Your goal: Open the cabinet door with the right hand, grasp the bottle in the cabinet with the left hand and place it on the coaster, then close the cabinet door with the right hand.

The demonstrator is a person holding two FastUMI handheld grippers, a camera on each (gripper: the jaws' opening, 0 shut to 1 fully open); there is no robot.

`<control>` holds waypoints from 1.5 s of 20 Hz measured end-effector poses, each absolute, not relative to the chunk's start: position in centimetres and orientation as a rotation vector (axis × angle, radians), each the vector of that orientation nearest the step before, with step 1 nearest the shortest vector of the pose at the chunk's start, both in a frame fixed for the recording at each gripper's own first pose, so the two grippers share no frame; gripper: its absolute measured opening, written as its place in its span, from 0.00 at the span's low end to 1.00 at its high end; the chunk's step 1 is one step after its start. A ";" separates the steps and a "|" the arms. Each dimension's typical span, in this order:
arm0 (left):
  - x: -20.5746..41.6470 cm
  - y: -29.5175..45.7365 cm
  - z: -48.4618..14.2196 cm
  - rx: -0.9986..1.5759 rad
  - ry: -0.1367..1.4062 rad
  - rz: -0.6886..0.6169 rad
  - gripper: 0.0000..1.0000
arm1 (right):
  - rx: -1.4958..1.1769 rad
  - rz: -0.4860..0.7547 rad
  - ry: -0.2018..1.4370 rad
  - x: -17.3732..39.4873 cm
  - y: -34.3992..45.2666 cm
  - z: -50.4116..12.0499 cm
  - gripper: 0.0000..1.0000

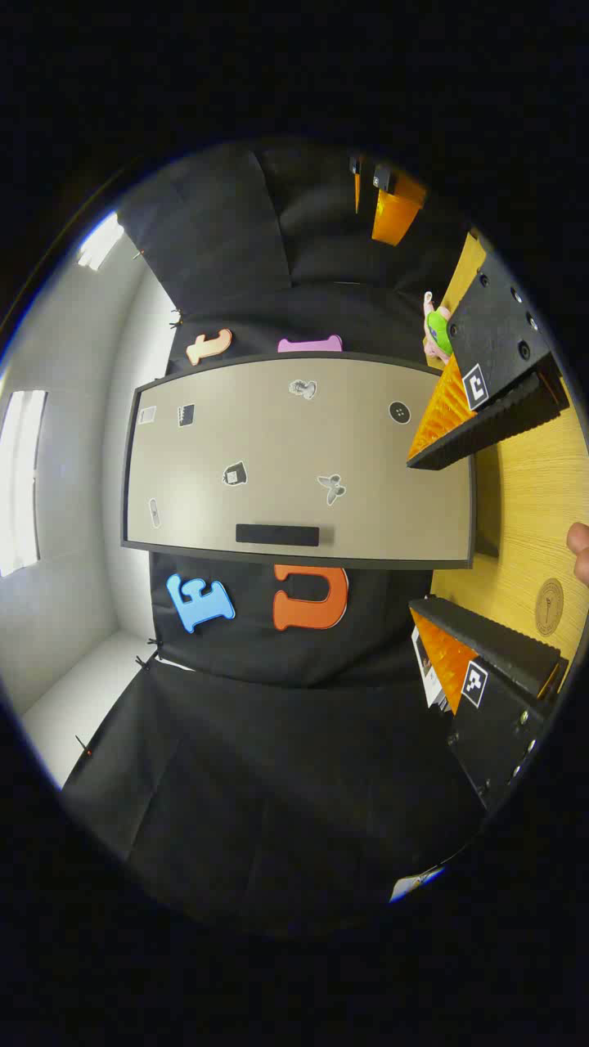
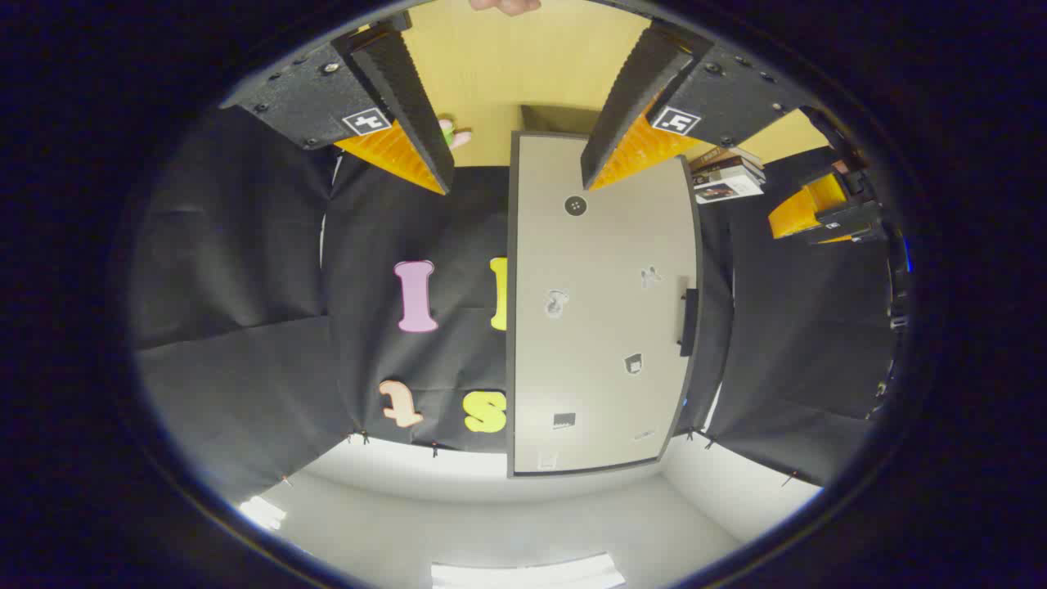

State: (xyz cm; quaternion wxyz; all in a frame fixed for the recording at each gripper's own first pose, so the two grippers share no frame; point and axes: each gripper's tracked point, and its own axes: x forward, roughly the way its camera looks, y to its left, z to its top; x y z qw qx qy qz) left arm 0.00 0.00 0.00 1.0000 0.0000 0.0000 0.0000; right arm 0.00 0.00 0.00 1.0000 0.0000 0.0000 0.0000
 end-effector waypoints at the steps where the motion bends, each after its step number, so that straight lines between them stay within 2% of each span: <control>1: 0.0 0.0 0.0 0.002 0.003 -0.001 0.95 | -0.001 0.004 -0.002 0.0 0.1 0.0 1.00; 19: 0.2 -0.8 0.6 0.017 -0.014 -0.029 0.95 | 0.013 -0.008 -0.004 0.2 0.1 0.2 1.00; 23: -0.3 -1.3 0.7 0.033 -0.015 -0.038 0.95 | -0.005 0.047 -0.018 1.1 1.8 1.7 1.00; 30: -1.4 -2.3 0.3 0.046 -0.014 -0.071 0.95 | 0.011 0.271 0.029 5.2 7.6 4.7 1.00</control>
